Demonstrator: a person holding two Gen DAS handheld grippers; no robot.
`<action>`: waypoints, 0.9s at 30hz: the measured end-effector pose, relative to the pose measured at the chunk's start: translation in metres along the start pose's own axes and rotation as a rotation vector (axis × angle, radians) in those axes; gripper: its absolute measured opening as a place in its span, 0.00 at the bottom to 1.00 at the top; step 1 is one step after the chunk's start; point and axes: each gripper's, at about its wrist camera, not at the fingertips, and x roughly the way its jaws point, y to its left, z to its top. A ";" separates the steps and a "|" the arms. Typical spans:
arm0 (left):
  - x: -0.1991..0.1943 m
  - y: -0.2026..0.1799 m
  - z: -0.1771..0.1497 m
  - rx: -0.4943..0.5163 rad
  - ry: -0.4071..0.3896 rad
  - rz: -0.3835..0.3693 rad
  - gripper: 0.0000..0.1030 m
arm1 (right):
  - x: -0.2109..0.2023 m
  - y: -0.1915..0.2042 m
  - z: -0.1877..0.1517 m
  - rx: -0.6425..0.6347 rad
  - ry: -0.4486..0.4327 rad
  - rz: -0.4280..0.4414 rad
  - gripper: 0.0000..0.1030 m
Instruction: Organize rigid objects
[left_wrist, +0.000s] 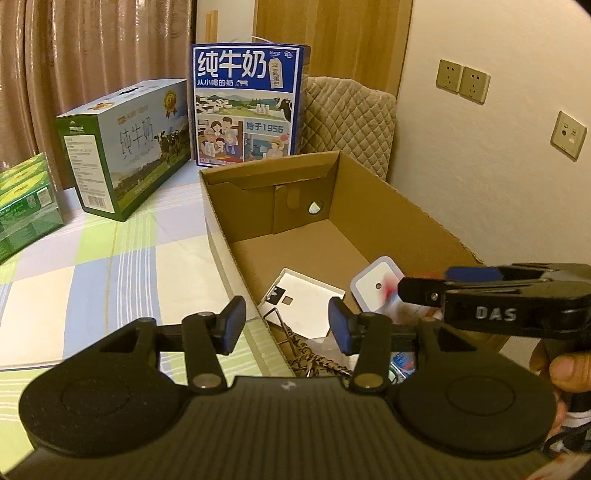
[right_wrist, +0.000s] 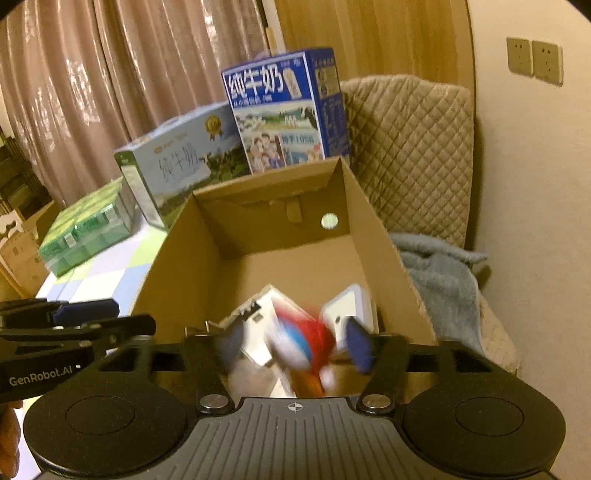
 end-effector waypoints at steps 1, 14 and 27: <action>-0.001 0.001 0.000 -0.002 -0.003 0.003 0.47 | -0.002 -0.001 0.000 0.003 -0.014 0.003 0.70; -0.033 0.011 -0.010 -0.045 -0.042 0.065 0.80 | -0.043 -0.009 -0.007 0.043 -0.047 -0.024 0.71; -0.106 0.003 -0.031 -0.125 -0.046 0.092 0.99 | -0.121 0.017 -0.026 0.034 -0.064 -0.019 0.71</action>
